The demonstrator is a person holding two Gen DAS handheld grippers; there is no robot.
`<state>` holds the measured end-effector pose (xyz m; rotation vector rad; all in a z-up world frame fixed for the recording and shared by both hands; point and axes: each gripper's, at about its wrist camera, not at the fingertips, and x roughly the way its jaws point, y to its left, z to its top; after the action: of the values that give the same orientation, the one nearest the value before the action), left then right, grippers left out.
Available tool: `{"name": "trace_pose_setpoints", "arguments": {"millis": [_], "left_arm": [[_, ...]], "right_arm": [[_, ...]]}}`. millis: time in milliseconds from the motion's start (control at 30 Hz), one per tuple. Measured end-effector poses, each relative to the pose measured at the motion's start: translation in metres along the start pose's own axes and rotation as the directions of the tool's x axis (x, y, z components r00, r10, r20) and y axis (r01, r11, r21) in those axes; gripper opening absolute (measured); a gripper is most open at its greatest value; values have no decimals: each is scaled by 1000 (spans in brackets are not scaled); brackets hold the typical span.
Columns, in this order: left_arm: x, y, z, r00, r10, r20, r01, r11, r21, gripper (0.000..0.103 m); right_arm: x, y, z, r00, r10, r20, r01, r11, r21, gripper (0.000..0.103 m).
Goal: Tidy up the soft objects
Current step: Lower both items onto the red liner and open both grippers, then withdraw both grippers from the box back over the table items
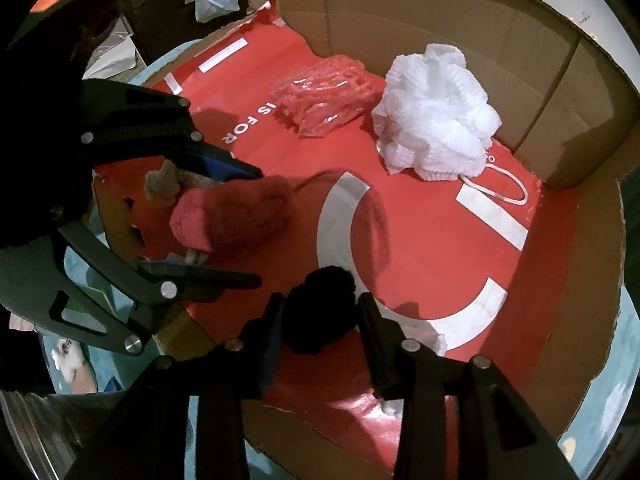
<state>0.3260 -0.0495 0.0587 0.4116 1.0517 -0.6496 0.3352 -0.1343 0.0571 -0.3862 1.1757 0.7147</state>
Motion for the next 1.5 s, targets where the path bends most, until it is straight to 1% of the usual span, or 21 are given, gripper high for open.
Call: {"name": "trace_pose_setpoints", "arguments": {"millis": [33,67,133,233,300,433,533,633,667,800,867,1033,1133,1200,1267,1300,1367,1433,1500], "left_arm": [[-1,0,0,1000,2,2,-2,1000,-1,56],[-2,0,-1,1000,3,4,-3,1000,-2,56],[-4,0,-2,1000,4,8,-4,1000,-5,56],[-9,0,-4,1000,9,16,-9,1000,-12,63],[-15,1,-6,999,15,29,-15,1000,-19,63],[-27,2,-9,998,21,57,-19,999,-40,63],[-40,2,-12,996,25,87,-20,998,-61,64],[-55,1,-16,991,31,129,-19,995,-95,72],[-59,0,-17,989,32,145,-17,995,-103,72],[-86,-7,-26,975,36,218,-6,990,-140,73],[-97,-11,-30,969,45,244,-7,988,-154,75],[-129,-27,-42,940,82,332,-20,982,-185,77],[-151,-36,-53,918,85,387,-2,977,-212,85],[-163,-44,-62,902,96,420,-2,976,-220,87],[-174,-52,-71,887,120,445,-16,973,-230,89],[-182,-59,-77,877,140,459,-32,971,-237,89],[-191,-68,-86,860,156,485,-40,970,-241,90],[-201,-79,-97,841,175,512,-47,966,-253,90],[-210,-90,-108,819,197,539,-59,963,-264,94]], "right_arm": [[0,0,0,1000,0,2,0,1000,0,48],[0,1,0,1000,1,4,-1,1000,1,48],[-1,1,0,1000,2,10,-2,1000,1,48],[-3,3,-2,1000,1,16,-1,1000,2,49],[-6,3,-4,1000,-2,21,1,1000,5,50],[-16,4,-5,999,-7,46,6,1000,19,59],[-29,4,-8,997,-12,75,9,999,35,62],[-49,4,-13,993,-25,116,19,998,56,66],[-56,5,-14,991,-29,128,21,998,62,71],[-87,7,-25,980,-52,194,33,995,97,76],[-99,8,-30,974,-61,219,36,993,113,80],[-127,23,-43,953,-108,282,72,988,134,85],[-144,33,-56,938,-124,324,80,986,145,90],[-153,41,-63,926,-141,351,92,984,152,92],[-166,50,-75,910,-147,388,91,983,159,97],[-172,54,-81,902,-147,406,87,983,164,98],[-185,64,-93,885,-151,441,81,981,174,100],[-199,76,-105,861,-181,475,102,977,186,102],[-209,87,-116,836,-205,509,120,973,195,103]]}}
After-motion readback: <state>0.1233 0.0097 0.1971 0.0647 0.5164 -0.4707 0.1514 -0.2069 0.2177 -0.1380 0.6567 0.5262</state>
